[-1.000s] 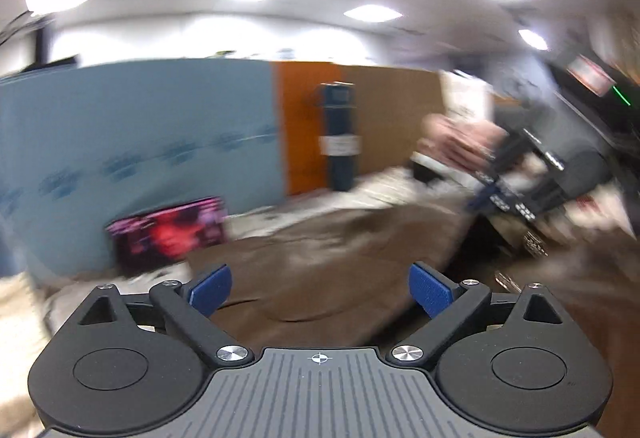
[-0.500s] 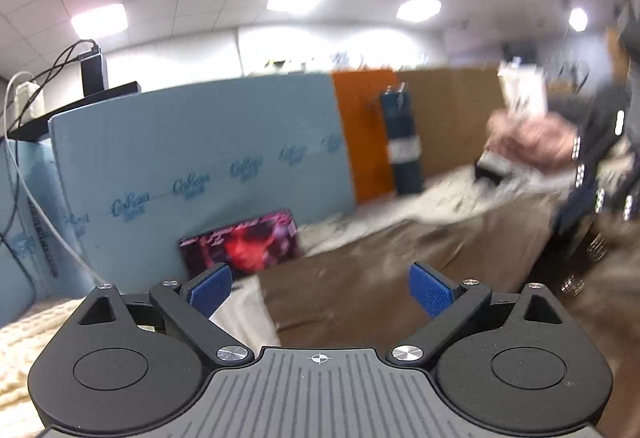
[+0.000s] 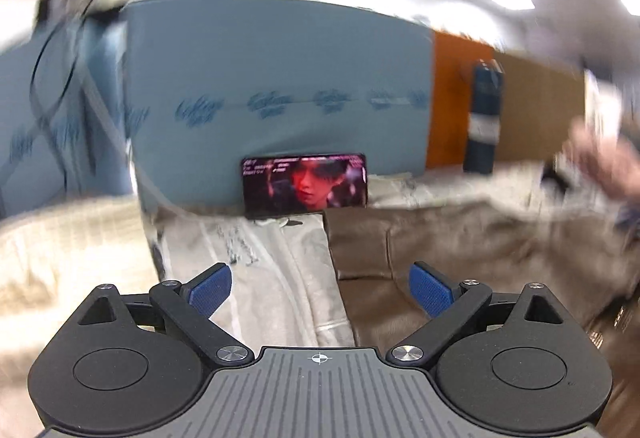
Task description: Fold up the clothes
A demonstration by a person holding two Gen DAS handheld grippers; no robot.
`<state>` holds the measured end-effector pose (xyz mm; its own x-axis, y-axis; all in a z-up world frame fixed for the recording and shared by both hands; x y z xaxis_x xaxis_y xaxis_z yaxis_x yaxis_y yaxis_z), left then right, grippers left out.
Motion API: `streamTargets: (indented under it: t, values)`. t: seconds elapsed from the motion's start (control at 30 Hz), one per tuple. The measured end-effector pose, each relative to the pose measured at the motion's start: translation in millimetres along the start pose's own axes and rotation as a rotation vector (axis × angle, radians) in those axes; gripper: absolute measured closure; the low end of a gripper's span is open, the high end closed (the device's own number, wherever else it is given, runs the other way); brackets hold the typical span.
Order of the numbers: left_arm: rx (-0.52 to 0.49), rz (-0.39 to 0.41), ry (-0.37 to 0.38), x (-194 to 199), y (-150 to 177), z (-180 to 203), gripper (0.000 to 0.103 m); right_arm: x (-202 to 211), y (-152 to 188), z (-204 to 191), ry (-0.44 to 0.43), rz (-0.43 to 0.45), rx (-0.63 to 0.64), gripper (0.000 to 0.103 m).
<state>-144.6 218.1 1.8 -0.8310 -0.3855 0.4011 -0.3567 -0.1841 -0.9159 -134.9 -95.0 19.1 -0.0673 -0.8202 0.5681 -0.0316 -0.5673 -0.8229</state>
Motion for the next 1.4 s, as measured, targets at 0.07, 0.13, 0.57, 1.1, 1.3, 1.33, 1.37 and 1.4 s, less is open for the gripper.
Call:
streamTargets:
  t: [0.07, 0.13, 0.57, 1.1, 1.3, 1.33, 1.37, 1.4]
  values:
    - [0.099, -0.021, 0.026, -4, -2, -12, 0.006, -15, -4, -3, -0.013, -0.019, 0.043, 0.031]
    - [0.159, -0.034, 0.054, -6, -2, -16, 0.006, -31, -13, -9, -0.031, -0.028, 0.112, 0.03]
    - [0.195, 0.036, 0.084, 15, -12, -19, 0.006, -155, -56, -33, -0.219, -0.157, 0.06, 0.048]
    - [0.22, 0.07, 0.105, 26, -18, -22, 0.005, -145, -68, -43, -0.259, -0.122, 0.114, 0.101]
    - [0.228, 0.073, 0.091, 25, -18, -26, 0.005, -168, -83, -37, -0.155, -0.057, 0.002, 0.039]
    - [0.231, 0.073, 0.089, 25, -18, -26, 0.005, -173, -85, -37, -0.146, -0.053, -0.028, 0.039]
    - [0.233, 0.073, 0.088, 25, -18, -27, 0.005, -179, -87, -36, -0.137, -0.05, -0.057, 0.039]
    - [0.235, 0.072, 0.088, 25, -18, -28, 0.005, -184, -88, -36, -0.128, -0.047, -0.087, 0.037]
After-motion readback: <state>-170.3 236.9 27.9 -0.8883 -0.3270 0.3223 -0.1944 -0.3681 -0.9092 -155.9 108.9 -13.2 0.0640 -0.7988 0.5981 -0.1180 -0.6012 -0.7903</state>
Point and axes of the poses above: each gripper's, at about its wrist camera, not at the fingertips, and x roughly against the way its jaws point, z to its right, y to its underside, the point moved 9 cm from there along -x, roughly the way its jaws point, and after that the axes turned 15 degrees about -y, right-handed, at the moved point
